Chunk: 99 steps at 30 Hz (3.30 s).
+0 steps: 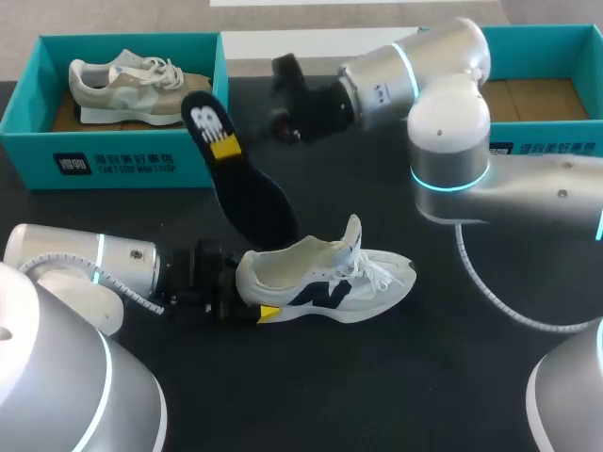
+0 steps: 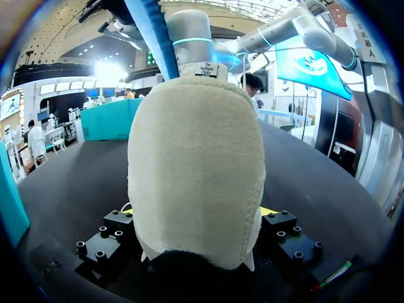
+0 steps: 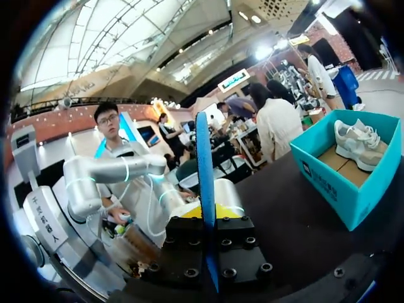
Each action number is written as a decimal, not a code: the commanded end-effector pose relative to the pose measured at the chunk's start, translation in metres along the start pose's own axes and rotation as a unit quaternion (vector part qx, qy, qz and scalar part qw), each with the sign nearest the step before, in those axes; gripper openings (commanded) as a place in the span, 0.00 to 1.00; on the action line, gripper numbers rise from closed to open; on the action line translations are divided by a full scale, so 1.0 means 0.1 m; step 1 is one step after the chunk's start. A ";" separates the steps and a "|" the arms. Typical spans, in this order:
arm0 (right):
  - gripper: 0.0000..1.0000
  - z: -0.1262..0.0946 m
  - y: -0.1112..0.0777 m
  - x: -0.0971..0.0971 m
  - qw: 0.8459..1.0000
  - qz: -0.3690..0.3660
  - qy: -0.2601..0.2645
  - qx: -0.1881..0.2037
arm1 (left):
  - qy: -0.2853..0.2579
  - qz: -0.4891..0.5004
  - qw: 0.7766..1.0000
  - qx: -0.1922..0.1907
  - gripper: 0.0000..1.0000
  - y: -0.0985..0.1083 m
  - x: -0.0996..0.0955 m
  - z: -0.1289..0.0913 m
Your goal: Take the shoe out of the shoebox, open the shoe tongue, remove and reinsert the insole, then place the shoe into the shoebox
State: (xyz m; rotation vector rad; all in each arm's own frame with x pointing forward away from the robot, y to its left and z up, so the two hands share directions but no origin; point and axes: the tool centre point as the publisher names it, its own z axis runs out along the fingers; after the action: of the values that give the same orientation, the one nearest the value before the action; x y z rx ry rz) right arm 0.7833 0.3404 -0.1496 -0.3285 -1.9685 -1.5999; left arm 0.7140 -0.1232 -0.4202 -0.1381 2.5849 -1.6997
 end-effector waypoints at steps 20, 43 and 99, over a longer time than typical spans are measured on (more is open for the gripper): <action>0.00 -0.69 0.35 0.23 0.996 0.066 0.002 -0.059 | 0.000 0.000 1.000 -0.001 0.00 0.04 0.01 0.02; 0.00 -1.49 0.31 0.75 0.983 0.100 -0.089 -0.126 | 0.000 0.000 1.000 -0.001 0.00 0.04 0.01 0.02; 0.00 -1.11 -0.19 2.04 0.966 0.198 -0.084 -0.142 | 0.000 0.000 1.000 -0.001 0.00 0.04 0.01 0.02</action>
State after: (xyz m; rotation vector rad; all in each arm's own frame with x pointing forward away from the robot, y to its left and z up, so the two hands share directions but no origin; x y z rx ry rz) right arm 0.6521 0.2032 -0.0350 -0.9171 -1.6535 -1.6111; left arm 0.7141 -0.1231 -0.4204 -0.1382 2.5851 -1.6994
